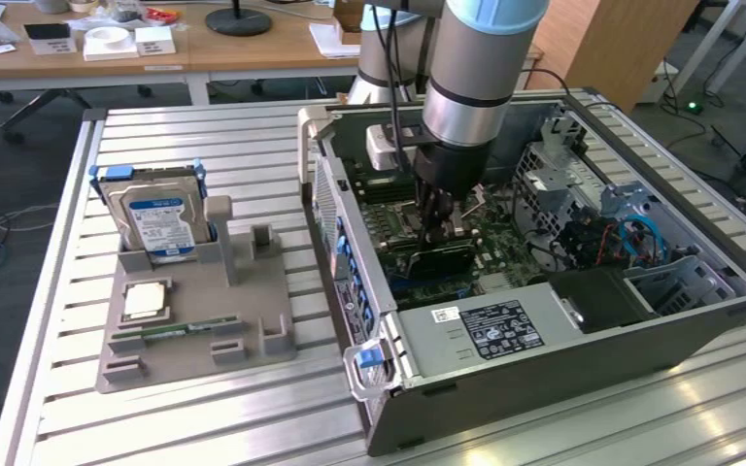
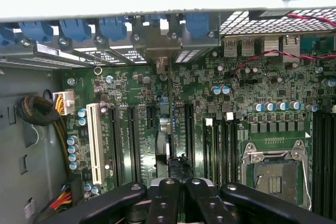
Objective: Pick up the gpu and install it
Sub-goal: 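Press down on the gpu until it lock into place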
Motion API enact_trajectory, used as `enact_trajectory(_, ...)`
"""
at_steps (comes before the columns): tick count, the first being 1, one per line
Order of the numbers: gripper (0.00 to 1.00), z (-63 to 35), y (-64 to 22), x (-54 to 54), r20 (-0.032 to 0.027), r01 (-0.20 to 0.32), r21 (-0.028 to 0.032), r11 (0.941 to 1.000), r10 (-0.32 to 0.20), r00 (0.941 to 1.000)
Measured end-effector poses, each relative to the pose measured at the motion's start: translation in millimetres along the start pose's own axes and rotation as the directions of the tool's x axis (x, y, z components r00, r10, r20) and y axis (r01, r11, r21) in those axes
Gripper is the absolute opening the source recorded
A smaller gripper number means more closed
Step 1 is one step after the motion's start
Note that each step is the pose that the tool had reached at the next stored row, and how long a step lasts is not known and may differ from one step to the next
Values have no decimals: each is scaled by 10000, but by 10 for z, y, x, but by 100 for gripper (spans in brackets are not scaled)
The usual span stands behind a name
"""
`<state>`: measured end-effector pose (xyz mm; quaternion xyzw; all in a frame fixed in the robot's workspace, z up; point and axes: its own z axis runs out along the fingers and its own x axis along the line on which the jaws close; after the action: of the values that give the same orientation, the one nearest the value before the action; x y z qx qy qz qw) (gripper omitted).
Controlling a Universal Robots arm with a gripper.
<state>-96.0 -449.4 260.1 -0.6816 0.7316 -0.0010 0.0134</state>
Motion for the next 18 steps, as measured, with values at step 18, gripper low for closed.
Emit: enact_trajectory(18, 11, -161, 4, -3, 11, -1, -1, 10000, 1, 10000)
